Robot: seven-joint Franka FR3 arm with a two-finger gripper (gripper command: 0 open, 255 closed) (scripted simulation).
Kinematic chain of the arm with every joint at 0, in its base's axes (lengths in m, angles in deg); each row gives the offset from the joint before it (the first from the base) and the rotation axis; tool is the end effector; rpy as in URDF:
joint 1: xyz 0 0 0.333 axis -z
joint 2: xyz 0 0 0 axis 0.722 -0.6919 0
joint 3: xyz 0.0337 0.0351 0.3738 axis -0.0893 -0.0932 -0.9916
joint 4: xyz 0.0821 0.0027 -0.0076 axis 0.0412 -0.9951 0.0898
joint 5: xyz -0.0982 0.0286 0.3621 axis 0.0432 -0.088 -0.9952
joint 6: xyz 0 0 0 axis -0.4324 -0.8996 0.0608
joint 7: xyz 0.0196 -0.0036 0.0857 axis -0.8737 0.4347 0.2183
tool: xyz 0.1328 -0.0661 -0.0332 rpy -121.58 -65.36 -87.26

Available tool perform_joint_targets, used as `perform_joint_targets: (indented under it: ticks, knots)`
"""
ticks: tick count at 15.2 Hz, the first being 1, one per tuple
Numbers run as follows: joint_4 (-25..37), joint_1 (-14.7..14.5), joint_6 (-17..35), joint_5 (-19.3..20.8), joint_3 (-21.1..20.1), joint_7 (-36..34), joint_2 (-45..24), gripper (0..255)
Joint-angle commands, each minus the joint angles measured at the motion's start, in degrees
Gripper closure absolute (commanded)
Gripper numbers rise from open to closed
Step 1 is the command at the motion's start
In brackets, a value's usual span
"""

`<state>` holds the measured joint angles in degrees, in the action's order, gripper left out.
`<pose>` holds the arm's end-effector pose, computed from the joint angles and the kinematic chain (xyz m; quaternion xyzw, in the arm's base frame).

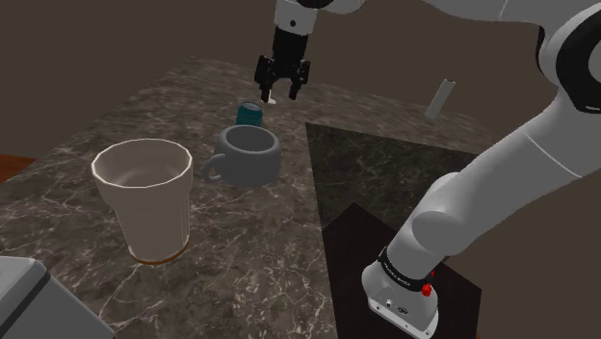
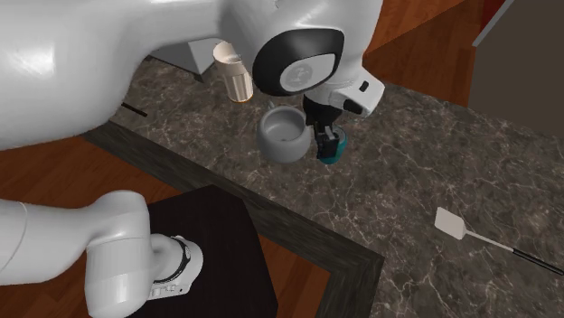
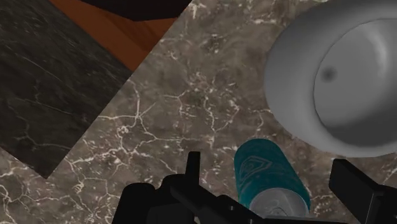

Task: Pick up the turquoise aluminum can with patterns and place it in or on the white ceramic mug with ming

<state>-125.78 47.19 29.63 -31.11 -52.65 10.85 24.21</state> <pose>0.4325 0.0723 0.5744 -0.9978 0.0651 -0.0079 0.0065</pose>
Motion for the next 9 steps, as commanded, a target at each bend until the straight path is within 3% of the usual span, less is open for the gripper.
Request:
perform_joint_targets:
  ticks: [1, 6, 9]
  knots:
    - [2.91, 0.00, 1.35, 0.52, -0.73, -1.34, -4.50, 0]
    - [12.77, -0.55, 2.38, 2.58, -2.31, -5.14, -16.19, 0]
    - [11.74, -0.63, 3.90, 2.68, -2.32, -5.28, -16.71, 0]
